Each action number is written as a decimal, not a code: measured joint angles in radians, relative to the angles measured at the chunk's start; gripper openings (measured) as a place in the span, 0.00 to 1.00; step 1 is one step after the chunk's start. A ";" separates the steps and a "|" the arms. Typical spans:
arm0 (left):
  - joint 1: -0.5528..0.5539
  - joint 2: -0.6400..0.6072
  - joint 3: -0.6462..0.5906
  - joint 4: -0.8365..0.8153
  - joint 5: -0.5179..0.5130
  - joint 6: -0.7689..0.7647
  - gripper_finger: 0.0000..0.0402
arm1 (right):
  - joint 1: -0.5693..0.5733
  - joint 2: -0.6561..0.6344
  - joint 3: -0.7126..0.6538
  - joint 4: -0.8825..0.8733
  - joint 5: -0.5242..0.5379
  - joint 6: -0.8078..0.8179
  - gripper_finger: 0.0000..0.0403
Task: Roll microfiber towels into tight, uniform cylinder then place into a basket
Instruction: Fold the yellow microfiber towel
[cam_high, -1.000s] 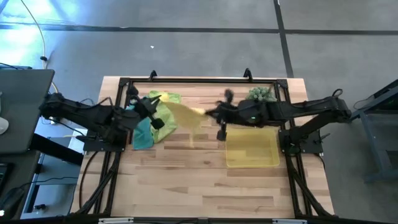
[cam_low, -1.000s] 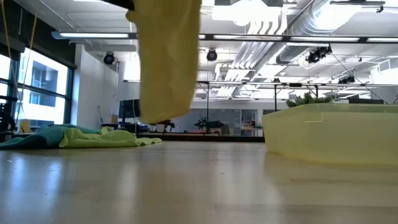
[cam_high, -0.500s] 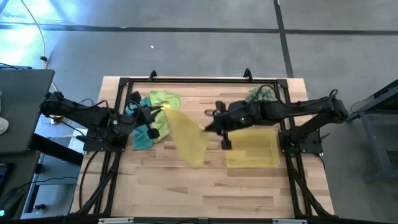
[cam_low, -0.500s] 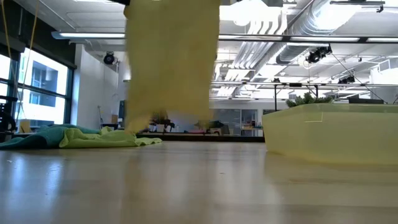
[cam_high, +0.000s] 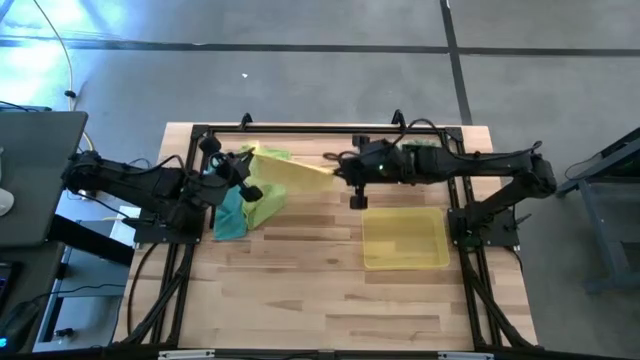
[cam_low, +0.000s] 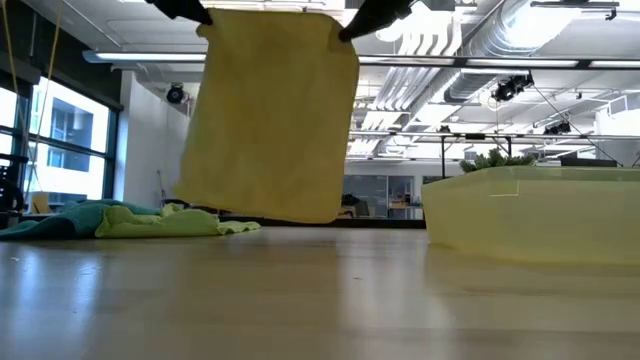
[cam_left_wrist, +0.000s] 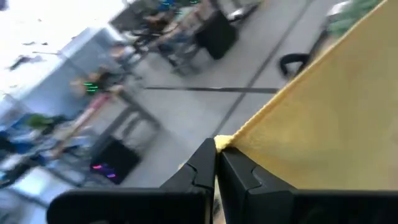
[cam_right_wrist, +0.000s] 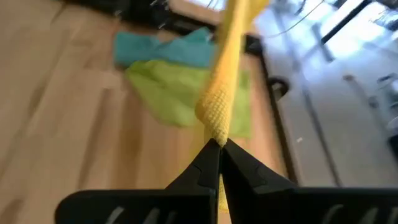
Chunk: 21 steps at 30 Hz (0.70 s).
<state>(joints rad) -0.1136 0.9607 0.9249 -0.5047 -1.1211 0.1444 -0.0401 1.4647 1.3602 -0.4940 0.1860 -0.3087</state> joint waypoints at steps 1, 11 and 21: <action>-0.003 0.001 0.000 -0.036 0.053 -0.051 0.00 | 0.010 0.006 0.000 -0.018 -0.005 0.022 0.00; -0.104 0.165 -0.149 -0.152 0.527 -0.577 0.00 | 0.189 0.209 0.000 -0.130 -0.093 0.152 0.00; -0.274 0.324 -0.155 -0.072 0.788 -0.694 0.00 | 0.311 0.338 0.000 -0.060 -0.220 0.230 0.00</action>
<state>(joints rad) -0.3878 1.2846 0.7696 -0.5766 -0.3328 -0.5496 0.2710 1.8028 1.3598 -0.5545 -0.0340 -0.0784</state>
